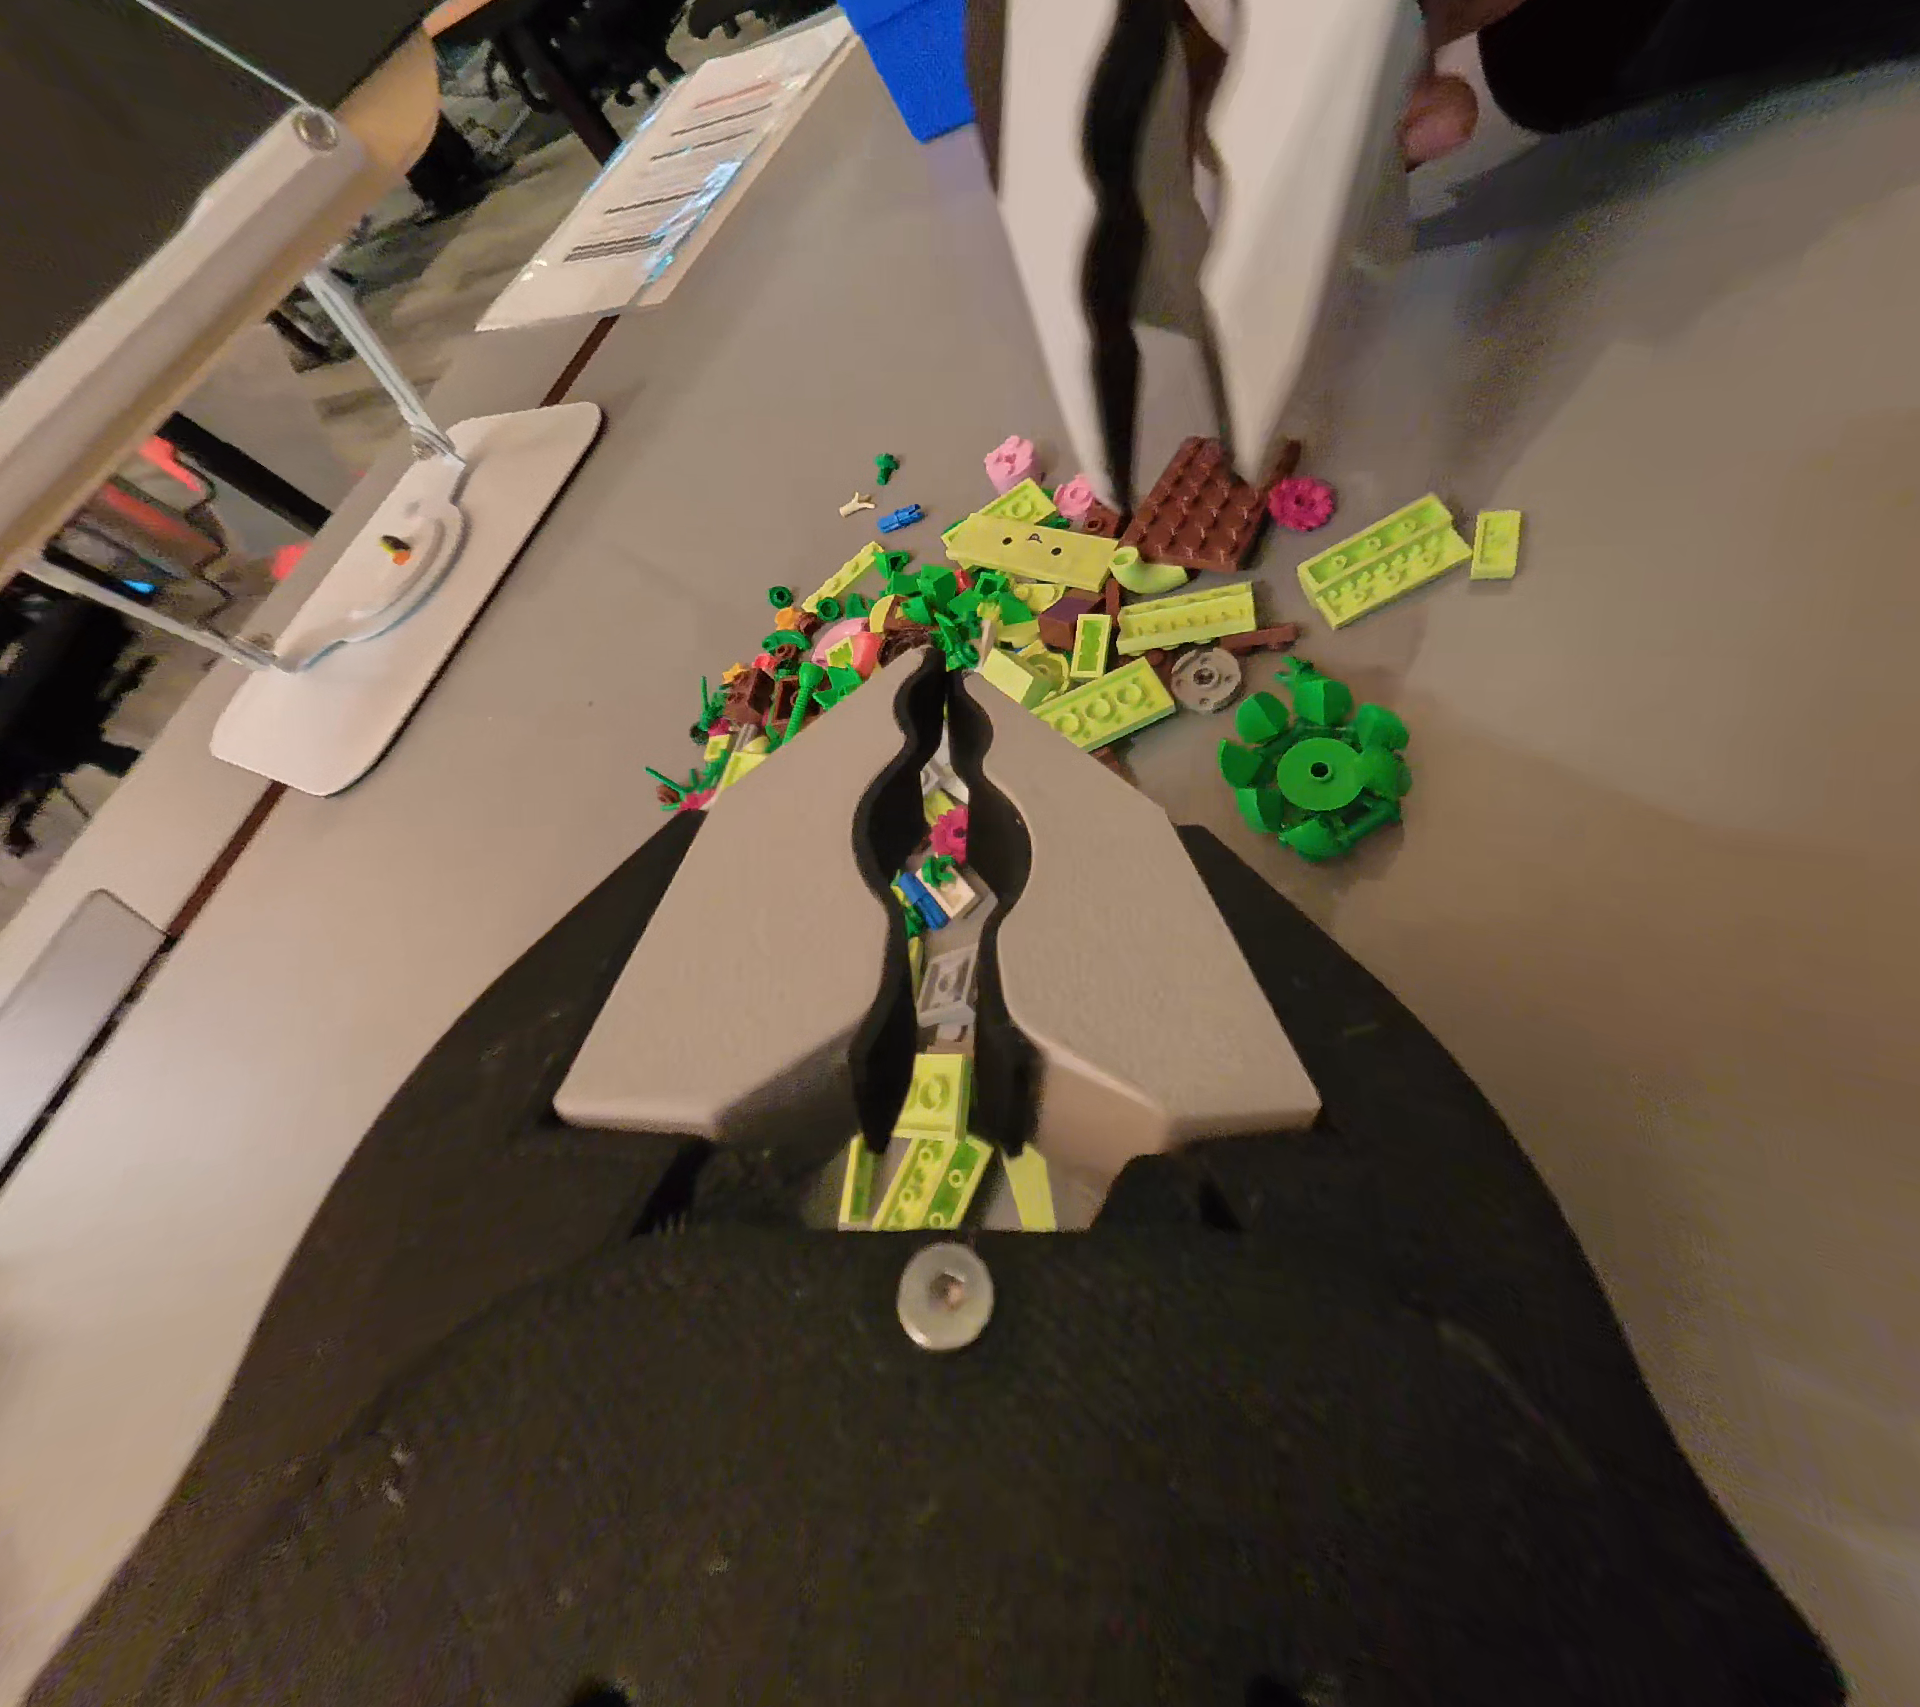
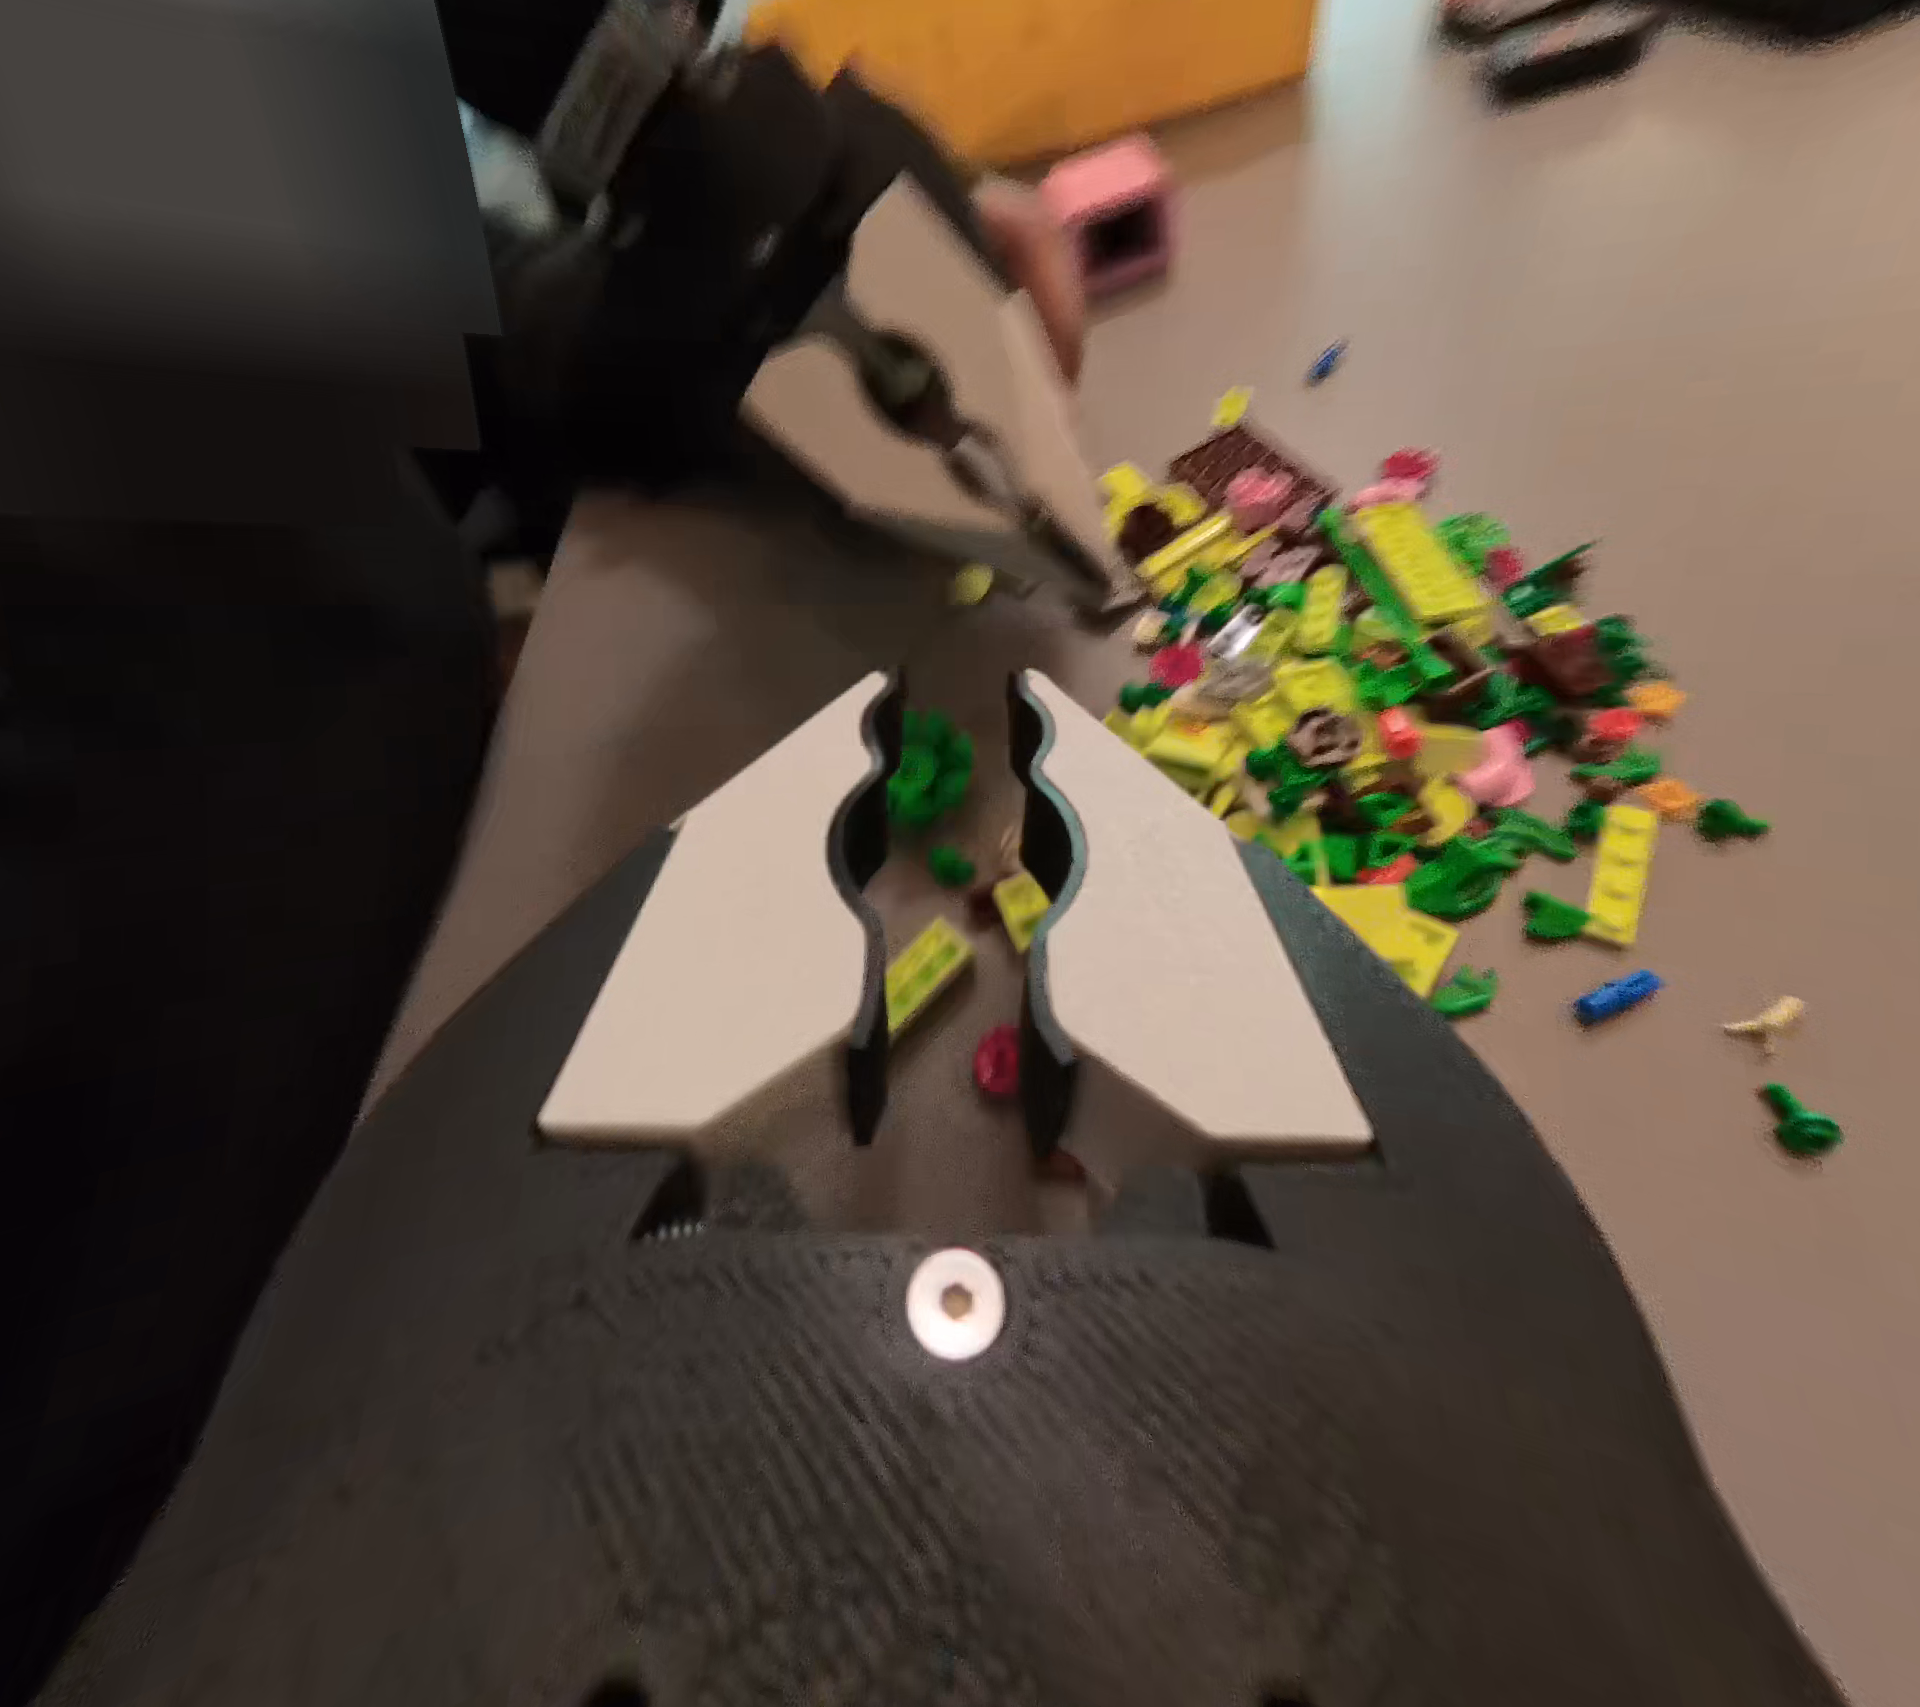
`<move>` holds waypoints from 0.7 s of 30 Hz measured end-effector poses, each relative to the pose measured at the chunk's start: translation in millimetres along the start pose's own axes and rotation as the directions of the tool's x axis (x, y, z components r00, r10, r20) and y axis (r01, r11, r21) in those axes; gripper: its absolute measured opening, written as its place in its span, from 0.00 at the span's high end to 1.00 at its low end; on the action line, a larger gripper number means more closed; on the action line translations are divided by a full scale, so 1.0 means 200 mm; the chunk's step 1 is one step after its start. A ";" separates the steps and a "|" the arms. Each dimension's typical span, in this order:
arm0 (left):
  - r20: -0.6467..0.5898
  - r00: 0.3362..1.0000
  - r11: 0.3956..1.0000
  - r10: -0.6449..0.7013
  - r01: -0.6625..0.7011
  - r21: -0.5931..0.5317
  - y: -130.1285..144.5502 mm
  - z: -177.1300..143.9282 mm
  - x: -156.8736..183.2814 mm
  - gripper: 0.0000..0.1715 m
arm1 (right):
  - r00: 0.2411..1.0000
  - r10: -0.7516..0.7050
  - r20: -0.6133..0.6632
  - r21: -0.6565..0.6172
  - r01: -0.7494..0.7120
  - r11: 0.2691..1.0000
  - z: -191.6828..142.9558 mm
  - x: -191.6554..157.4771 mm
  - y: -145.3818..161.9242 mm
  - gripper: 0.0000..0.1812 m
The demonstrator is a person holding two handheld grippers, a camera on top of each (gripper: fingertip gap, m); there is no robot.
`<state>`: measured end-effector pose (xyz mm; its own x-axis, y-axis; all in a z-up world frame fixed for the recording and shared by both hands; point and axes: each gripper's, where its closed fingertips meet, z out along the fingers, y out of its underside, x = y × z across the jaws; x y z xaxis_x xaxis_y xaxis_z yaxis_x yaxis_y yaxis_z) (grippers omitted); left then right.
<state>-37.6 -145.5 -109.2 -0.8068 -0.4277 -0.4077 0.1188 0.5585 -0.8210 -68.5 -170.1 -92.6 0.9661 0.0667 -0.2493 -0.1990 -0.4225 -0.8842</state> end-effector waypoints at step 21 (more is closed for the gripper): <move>-0.126 0.979 0.984 -0.160 0.168 0.053 -0.02 0.00 0.03 1.00 | 0.955 -0.293 -0.051 -0.375 0.254 0.892 0.12 -0.01 0.29 0.97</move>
<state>-43.6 -150.2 -108.9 -0.8820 -0.4182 -0.2174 0.0124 0.4405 -0.8977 -85.7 -172.5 -153.5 0.9891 0.1414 0.0415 0.1294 -0.6987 -0.7036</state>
